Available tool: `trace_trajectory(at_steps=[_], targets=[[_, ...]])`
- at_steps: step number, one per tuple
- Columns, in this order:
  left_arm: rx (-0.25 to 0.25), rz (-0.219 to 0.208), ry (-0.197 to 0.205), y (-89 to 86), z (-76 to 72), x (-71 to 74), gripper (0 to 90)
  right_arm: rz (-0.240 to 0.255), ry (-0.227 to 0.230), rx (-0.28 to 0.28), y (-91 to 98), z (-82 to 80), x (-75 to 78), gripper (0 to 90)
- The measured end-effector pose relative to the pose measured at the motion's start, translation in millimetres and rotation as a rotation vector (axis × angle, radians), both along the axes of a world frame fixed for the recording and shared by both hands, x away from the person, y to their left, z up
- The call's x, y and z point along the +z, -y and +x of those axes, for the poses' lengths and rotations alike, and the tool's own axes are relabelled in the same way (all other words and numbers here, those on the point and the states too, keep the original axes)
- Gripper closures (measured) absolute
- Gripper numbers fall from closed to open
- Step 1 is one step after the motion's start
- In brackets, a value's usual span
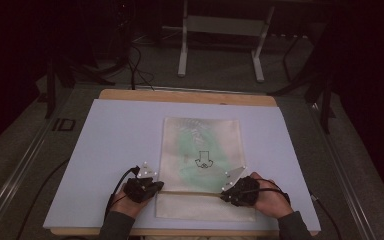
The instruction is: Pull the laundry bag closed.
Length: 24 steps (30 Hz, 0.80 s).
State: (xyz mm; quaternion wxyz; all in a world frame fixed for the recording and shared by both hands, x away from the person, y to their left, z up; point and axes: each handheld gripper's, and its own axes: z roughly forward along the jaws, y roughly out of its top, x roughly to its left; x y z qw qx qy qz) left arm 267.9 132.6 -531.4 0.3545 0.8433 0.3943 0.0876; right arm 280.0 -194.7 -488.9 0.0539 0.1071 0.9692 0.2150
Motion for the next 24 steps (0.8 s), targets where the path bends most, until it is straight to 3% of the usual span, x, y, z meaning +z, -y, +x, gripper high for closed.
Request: trace_trajectory(at_steps=[24], targets=[[0.001, 0.0, 0.002, 0.2, -0.3, -0.1, 89.3, 0.012, -0.01, -0.017, 9.9, -0.5, -0.1, 82.3]])
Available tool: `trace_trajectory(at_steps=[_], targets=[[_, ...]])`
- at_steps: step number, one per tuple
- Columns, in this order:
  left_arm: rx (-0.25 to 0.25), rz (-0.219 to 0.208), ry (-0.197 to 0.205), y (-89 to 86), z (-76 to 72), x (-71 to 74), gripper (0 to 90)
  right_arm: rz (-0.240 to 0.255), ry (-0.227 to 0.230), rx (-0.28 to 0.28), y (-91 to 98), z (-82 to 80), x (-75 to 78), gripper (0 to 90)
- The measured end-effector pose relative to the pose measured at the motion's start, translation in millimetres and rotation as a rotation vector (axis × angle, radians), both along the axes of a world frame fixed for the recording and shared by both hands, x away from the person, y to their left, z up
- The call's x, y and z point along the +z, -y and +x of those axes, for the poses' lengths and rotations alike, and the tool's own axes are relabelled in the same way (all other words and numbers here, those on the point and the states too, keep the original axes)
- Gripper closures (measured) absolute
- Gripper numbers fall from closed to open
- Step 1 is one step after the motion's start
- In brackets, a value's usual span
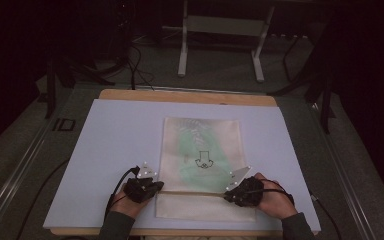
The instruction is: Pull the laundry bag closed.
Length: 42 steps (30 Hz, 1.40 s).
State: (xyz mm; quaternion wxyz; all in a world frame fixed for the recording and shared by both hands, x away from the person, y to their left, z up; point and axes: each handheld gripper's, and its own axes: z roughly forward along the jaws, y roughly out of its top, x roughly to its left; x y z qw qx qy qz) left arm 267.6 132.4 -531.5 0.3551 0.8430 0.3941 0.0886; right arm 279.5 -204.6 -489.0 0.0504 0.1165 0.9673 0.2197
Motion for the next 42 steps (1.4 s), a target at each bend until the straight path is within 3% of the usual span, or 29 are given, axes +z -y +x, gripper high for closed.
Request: trace_trajectory(at_steps=[42], targets=[[0.001, 0.001, -0.001, 0.2, -0.1, 0.1, 89.3, -0.002, -0.022, -0.015, 13.2, 2.6, -3.5, 82.3]])
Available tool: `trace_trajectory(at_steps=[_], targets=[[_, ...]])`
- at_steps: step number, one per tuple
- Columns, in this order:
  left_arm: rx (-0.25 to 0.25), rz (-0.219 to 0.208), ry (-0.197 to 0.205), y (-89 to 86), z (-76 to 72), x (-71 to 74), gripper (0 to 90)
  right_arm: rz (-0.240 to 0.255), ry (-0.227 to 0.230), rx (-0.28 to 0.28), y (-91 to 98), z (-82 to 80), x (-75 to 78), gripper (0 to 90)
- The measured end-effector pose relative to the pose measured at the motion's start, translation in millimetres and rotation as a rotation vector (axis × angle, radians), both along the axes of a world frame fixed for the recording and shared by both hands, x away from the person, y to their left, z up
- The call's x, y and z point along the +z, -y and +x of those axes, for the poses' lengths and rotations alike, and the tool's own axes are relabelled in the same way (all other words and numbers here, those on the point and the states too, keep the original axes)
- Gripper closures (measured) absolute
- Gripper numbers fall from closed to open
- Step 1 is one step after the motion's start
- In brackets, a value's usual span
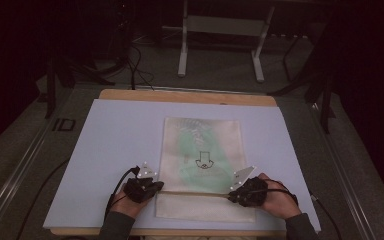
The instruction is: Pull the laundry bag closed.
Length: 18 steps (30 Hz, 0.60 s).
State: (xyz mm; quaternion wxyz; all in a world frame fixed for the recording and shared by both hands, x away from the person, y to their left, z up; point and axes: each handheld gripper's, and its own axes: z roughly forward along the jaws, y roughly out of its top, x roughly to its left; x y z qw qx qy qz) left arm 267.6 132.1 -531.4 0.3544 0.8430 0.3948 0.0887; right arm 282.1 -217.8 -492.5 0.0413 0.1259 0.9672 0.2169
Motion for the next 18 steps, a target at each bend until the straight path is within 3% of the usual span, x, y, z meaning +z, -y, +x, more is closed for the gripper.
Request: trace_trajectory(at_steps=[18], targets=[[0.0, -0.001, 0.0, -0.2, 0.0, 0.0, 89.3, -0.001, -0.004, -0.027, 12.2, 0.1, 0.5, 82.3]])
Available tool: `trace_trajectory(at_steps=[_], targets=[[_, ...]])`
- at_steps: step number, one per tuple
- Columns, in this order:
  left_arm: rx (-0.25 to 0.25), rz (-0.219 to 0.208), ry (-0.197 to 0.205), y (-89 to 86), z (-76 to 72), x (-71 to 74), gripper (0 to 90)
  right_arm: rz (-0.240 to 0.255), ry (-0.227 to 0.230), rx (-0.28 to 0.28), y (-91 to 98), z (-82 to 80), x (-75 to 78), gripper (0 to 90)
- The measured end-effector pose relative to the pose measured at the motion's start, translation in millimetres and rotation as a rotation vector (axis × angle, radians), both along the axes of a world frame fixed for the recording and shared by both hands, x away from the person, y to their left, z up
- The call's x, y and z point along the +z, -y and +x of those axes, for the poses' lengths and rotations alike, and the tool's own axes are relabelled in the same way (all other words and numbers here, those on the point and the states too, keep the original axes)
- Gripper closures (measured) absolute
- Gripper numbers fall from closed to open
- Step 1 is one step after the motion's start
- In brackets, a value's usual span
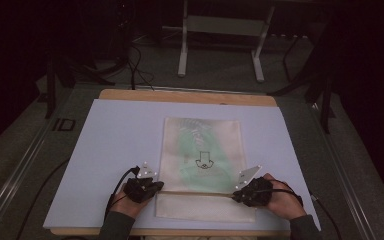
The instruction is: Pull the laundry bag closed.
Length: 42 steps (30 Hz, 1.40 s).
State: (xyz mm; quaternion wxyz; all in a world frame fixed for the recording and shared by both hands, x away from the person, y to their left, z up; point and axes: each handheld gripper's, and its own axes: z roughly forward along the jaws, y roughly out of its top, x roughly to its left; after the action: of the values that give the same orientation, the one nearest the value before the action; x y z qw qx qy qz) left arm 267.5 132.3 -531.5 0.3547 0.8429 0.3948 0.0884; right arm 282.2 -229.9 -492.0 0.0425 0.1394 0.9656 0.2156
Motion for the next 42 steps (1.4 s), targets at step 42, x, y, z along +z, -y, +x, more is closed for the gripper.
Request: trace_trajectory(at_steps=[42], targets=[[0.0, 0.0, 0.001, 0.1, -0.1, 0.0, 89.3, -0.018, 0.005, -0.072, 32.5, -1.2, 3.0, 82.2]])
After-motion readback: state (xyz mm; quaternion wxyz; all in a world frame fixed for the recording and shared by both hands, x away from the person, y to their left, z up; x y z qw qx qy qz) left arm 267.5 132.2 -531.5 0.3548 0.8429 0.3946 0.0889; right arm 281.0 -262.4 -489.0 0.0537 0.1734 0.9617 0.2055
